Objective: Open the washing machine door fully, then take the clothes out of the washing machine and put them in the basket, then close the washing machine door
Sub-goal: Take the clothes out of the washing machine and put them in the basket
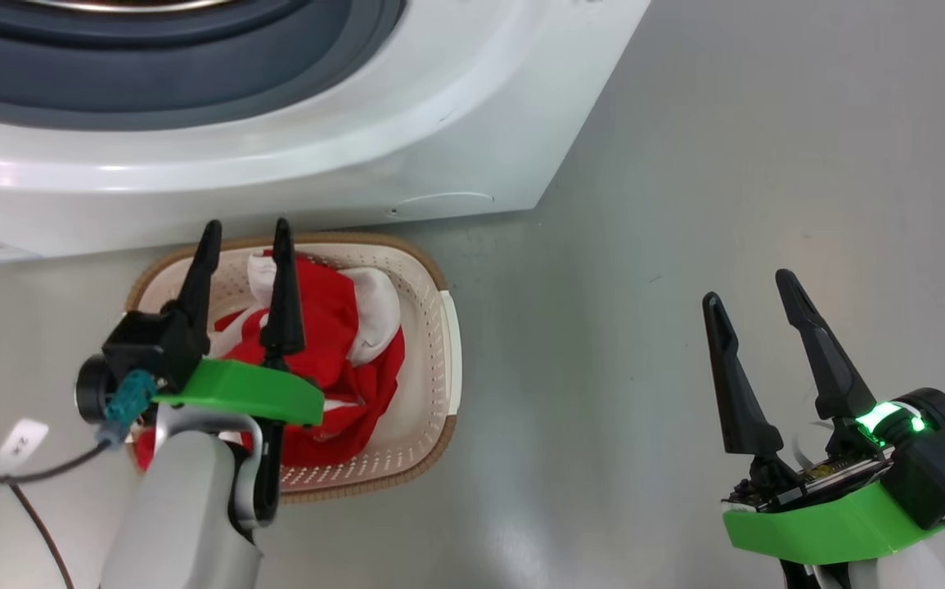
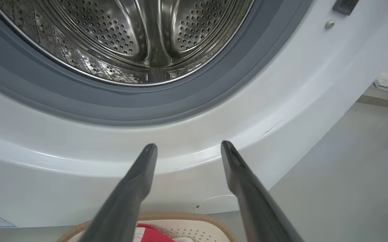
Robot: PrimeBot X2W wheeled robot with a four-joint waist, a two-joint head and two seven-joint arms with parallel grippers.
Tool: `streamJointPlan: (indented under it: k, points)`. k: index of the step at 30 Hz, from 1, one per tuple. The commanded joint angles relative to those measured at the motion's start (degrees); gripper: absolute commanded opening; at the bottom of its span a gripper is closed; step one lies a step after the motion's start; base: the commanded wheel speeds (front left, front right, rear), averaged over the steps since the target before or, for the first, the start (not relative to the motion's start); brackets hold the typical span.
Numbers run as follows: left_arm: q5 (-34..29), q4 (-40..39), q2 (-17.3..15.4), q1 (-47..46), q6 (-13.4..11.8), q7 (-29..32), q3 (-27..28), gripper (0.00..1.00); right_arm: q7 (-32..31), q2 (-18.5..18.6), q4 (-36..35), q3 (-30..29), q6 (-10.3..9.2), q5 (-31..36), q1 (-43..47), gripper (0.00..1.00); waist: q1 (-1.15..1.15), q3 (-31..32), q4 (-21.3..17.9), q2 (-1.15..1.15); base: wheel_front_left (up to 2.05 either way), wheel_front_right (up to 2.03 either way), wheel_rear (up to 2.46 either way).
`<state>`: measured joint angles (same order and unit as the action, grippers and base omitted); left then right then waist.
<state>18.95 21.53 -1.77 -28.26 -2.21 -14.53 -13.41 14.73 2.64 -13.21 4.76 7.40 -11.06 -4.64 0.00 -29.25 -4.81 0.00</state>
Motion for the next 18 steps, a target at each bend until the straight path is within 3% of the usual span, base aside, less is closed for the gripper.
streamJointPlan:
  k: [1,18]
  points:
    - [-1.6,-4.4,-1.1,2.2,-1.2,-0.5,1.2,1.0,0.3,0.2,-1.2,1.4,0.09,0.1,1.2,1.0,0.0,1.3,-0.1,0.0,0.0,0.0,0.0]
    - [-5.7,-21.8,-1.1,14.4,-4.7,-0.5,0.7,1.0,0.3,0.2,0.0,2.0,0.09,-0.1,3.7,1.0,0.0,10.9,0.5,0.0,0.0,0.0,0.0]
